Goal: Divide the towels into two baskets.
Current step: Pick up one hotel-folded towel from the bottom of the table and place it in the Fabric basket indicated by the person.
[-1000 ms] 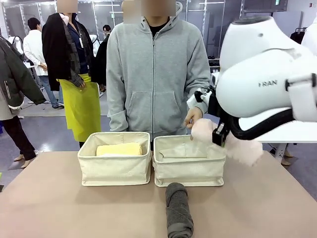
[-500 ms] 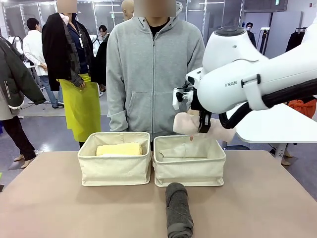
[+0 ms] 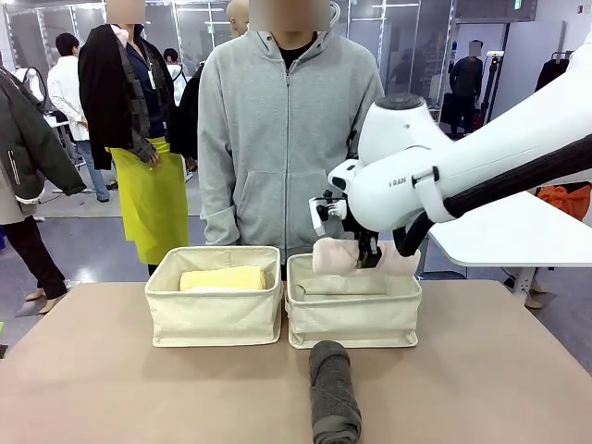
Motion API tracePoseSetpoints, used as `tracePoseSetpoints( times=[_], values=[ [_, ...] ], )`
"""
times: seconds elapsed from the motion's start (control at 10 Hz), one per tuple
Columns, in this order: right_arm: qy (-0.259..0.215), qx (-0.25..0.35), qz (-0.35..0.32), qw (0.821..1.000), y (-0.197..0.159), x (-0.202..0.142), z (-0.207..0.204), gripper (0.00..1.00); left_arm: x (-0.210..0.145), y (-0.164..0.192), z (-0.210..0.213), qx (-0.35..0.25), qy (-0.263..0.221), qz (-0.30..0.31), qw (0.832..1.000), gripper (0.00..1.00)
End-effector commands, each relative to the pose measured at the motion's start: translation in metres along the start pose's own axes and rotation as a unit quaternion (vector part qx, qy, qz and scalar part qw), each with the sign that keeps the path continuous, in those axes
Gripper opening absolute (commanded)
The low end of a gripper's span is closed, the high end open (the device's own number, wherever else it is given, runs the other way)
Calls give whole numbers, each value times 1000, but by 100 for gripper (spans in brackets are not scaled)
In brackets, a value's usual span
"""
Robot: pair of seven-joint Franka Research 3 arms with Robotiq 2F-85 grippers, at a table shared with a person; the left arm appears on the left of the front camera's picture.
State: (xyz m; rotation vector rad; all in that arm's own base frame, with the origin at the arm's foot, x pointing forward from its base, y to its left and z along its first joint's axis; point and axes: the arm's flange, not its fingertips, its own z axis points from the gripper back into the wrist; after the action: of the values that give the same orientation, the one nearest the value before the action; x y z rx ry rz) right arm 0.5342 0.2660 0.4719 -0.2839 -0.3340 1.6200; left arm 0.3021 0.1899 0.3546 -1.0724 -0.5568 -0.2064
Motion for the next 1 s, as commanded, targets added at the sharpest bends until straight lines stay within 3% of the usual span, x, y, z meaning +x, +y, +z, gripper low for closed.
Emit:
tracePoseSetpoints(
  times=[0.0,0.8,0.9],
  values=[
    [4,-5,24,1000,-15,15,-25,38,-4,-4,4,-5,1,-1,1000,100],
    [7,41,34,999,-69,17,-68,38,-4,-4,4,-5,1,-1,1000,100],
    [8,45,32,998,-70,17,-71,56,-4,-4,4,-5,1,-1,1000,100]
  ],
)
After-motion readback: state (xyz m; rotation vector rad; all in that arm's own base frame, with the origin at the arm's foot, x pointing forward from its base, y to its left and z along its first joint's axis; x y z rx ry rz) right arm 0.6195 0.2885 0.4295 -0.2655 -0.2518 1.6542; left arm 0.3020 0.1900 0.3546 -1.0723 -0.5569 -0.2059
